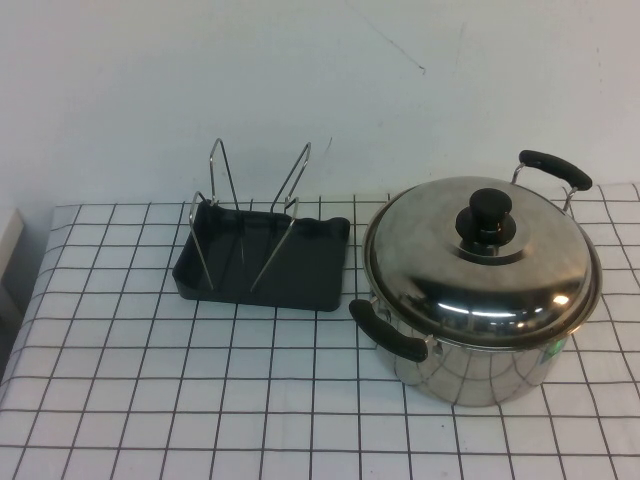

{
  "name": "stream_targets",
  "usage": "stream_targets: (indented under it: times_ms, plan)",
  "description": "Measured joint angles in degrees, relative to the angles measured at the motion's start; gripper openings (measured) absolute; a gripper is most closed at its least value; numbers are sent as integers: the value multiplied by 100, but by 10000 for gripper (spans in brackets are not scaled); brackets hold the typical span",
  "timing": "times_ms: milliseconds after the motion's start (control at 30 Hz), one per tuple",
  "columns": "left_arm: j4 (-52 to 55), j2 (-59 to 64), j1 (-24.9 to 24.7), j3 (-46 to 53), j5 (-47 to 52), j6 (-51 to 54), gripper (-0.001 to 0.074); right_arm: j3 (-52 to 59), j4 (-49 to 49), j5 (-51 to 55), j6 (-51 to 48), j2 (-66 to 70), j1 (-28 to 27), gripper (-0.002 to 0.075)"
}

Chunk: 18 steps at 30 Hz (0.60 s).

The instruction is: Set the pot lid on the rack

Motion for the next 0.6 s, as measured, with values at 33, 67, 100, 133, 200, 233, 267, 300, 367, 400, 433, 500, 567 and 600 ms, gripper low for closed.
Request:
stream_targets:
  times_ms: [33,67,100,133,200,233,267,300,367,400,433,500,567,600]
  plan:
    - [0,96,-17,0,-13,38,-2,-70,480,0,-653,217,0,-2]
    - [0,159,-52,0,-26,68,-2,-120,1040,0,-1336,432,0,-2]
    - [0,173,-85,0,-69,80,-2,-146,1675,0,-2039,603,0,-2]
    - [0,173,-125,22,-142,103,-2,-173,2386,0,-2770,819,0,-2]
    - [0,173,-258,125,-382,103,-2,-214,3834,78,-4223,1252,0,-2]
    - [0,173,-338,196,-513,91,-2,-225,4733,152,-5144,1467,0,-2]
    - [0,173,-425,269,-635,65,-2,-225,5669,265,-6131,1679,0,-2]
    - [0,173,-497,323,-724,55,-2,-225,6569,416,-7130,1891,0,-2]
    - [0,173,-697,467,-951,45,-2,-256,7692,723,-8649,2243,0,-2]
    - [0,173,-747,518,-1056,45,-2,-301,7990,837,-9209,2420,2,-2]
    - [16,184,-827,584,-1168,45,-2,-351,8192,895,-9575,2558,12,-2]
    - [37,184,-962,685,-1370,35,-2,-463,8418,974,-9962,2883,12,-2]
    - [64,184,-1046,756,-1568,35,-2,-553,8499,1090,-10147,3155,12,-2]
    - [73,184,-1057,768,-1638,35,-2,-609,8519,1197,-10231,3307,12,-2]
